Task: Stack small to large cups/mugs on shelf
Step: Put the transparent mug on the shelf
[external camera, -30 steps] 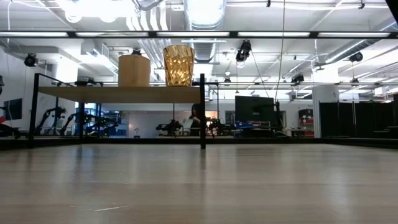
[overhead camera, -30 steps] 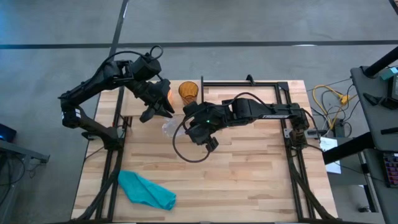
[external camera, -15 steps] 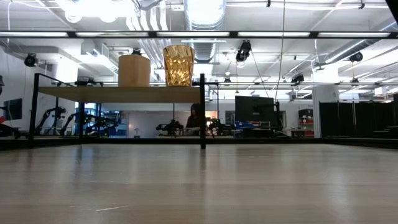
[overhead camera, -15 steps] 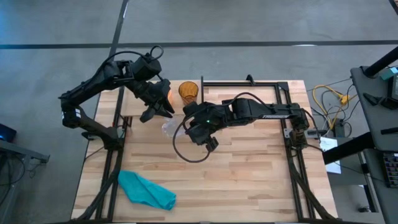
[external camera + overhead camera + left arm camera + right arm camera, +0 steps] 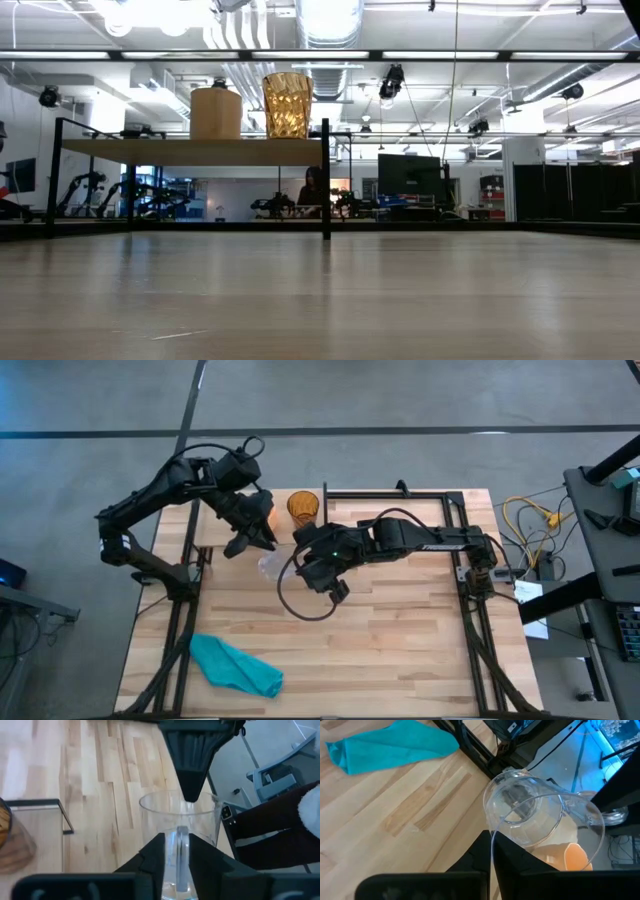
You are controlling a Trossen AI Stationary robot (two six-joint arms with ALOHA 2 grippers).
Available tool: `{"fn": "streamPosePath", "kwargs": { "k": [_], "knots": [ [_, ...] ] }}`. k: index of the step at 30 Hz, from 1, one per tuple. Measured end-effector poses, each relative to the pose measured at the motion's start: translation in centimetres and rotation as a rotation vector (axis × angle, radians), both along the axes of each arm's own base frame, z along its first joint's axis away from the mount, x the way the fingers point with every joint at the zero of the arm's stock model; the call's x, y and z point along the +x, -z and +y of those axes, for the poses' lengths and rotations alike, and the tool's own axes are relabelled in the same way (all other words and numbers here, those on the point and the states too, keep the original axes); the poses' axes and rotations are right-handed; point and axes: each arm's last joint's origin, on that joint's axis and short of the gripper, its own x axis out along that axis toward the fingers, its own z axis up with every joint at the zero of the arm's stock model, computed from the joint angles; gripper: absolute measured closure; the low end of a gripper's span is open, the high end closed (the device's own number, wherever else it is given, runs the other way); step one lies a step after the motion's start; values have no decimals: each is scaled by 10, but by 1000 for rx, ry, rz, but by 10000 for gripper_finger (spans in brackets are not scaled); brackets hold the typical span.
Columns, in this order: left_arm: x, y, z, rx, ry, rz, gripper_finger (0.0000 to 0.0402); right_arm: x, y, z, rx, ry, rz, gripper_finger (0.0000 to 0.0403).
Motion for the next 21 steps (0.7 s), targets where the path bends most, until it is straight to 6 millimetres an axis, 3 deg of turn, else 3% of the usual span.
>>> {"fn": "streamPosePath", "kwargs": {
  "k": [6,21],
  "knots": [
    [1,1,1,13,-11,8,393,0,0,0,0,2,0,394],
    [3,1,1,13,-9,-2,373,0,0,0,3,3,0,394]
  ]
}}
